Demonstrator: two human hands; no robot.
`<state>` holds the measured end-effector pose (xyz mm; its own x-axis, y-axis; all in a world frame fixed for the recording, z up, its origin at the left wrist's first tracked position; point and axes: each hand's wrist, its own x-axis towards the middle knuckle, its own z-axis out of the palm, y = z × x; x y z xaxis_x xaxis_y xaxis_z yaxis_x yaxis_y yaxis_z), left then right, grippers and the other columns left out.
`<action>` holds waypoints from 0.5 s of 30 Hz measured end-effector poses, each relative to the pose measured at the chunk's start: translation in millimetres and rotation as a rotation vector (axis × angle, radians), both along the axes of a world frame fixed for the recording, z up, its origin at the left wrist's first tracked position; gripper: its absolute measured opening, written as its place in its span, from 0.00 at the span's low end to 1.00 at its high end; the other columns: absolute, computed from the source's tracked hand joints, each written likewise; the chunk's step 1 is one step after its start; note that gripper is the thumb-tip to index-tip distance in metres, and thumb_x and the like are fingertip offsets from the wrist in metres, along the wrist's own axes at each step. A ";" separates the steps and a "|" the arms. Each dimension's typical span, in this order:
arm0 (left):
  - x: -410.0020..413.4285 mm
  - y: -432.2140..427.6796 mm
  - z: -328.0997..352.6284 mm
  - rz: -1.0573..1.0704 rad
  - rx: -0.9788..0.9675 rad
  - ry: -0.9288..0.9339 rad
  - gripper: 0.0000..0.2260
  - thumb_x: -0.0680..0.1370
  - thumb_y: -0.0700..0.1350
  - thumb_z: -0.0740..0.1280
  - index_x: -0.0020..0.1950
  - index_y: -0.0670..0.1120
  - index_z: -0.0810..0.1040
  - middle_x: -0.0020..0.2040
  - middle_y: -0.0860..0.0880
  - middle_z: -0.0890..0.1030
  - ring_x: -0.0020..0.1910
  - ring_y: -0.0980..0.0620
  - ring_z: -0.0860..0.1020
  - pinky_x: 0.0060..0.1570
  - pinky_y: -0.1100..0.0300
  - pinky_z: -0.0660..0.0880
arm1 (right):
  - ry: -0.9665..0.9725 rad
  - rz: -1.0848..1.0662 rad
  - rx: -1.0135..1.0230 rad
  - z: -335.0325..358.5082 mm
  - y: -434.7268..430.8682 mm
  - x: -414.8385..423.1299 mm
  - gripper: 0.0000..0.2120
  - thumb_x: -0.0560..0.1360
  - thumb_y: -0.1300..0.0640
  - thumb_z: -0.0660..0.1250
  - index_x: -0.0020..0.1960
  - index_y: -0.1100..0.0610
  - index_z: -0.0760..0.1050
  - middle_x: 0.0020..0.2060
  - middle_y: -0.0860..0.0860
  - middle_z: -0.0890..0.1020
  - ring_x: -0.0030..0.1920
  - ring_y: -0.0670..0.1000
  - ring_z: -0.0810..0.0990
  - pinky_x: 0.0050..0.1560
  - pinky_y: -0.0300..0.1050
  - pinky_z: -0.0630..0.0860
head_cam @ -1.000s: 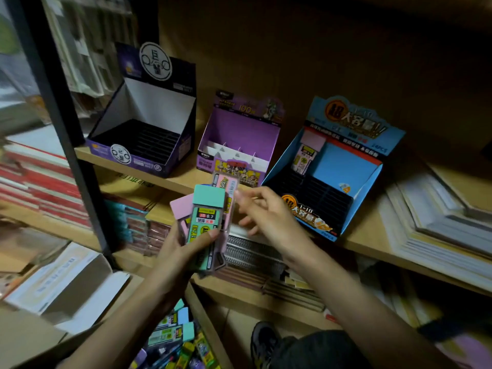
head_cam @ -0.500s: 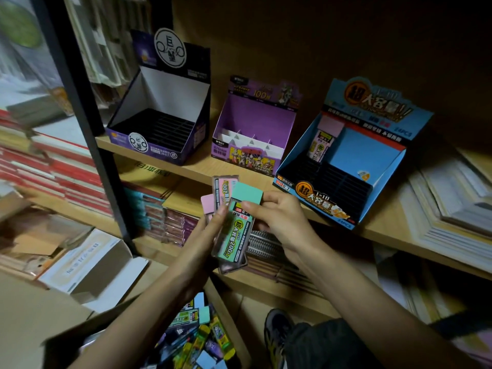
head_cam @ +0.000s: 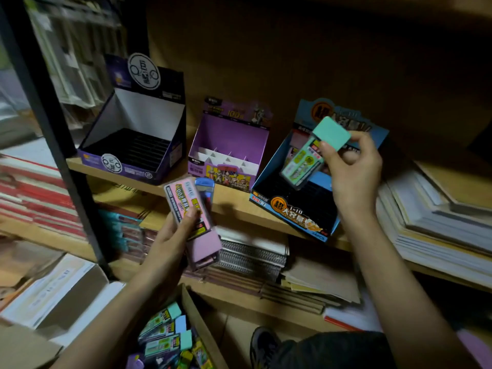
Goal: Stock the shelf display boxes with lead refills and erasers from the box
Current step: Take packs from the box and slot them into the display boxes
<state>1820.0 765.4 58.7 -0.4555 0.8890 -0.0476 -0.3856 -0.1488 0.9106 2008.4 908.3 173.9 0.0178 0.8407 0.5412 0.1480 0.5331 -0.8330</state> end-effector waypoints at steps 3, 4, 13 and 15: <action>-3.8 1.4 -0.5 0.015 0.015 -0.011 0.16 0.72 0.55 0.63 0.59 0.54 0.76 0.41 0.51 0.84 0.37 0.54 0.82 0.34 0.58 0.80 | -0.043 -0.166 0.086 -7.5 27.8 15.4 0.10 0.75 0.56 0.68 0.52 0.49 0.69 0.37 0.45 0.81 0.37 0.38 0.81 0.35 0.33 0.77; -4.8 1.2 -1.8 0.015 0.017 -0.012 0.16 0.72 0.55 0.63 0.58 0.54 0.76 0.41 0.52 0.84 0.37 0.54 0.82 0.33 0.58 0.80 | -0.068 -0.184 0.086 -12.3 36.9 17.6 0.10 0.75 0.56 0.68 0.53 0.51 0.70 0.38 0.46 0.81 0.38 0.39 0.80 0.36 0.33 0.77; -5.4 0.3 -11.8 0.008 -0.005 0.028 0.16 0.73 0.55 0.63 0.60 0.54 0.76 0.43 0.51 0.84 0.39 0.54 0.82 0.35 0.57 0.81 | -0.563 -0.165 0.234 -41.3 74.8 18.7 0.12 0.76 0.57 0.66 0.58 0.57 0.71 0.44 0.50 0.79 0.43 0.49 0.78 0.39 0.45 0.77; -2.8 1.3 -12.9 0.006 -0.006 0.049 0.15 0.73 0.55 0.63 0.57 0.55 0.77 0.43 0.51 0.84 0.39 0.54 0.82 0.38 0.53 0.80 | -0.588 -0.137 0.241 -39.0 76.4 19.2 0.11 0.76 0.57 0.66 0.57 0.56 0.71 0.44 0.49 0.78 0.43 0.49 0.78 0.39 0.43 0.75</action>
<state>1817.2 766.7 45.8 -0.4627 0.8860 -0.0306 -0.3394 -0.1451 0.9294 2027.7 984.7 134.9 -0.2411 0.7055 0.6664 0.6227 0.6391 -0.4514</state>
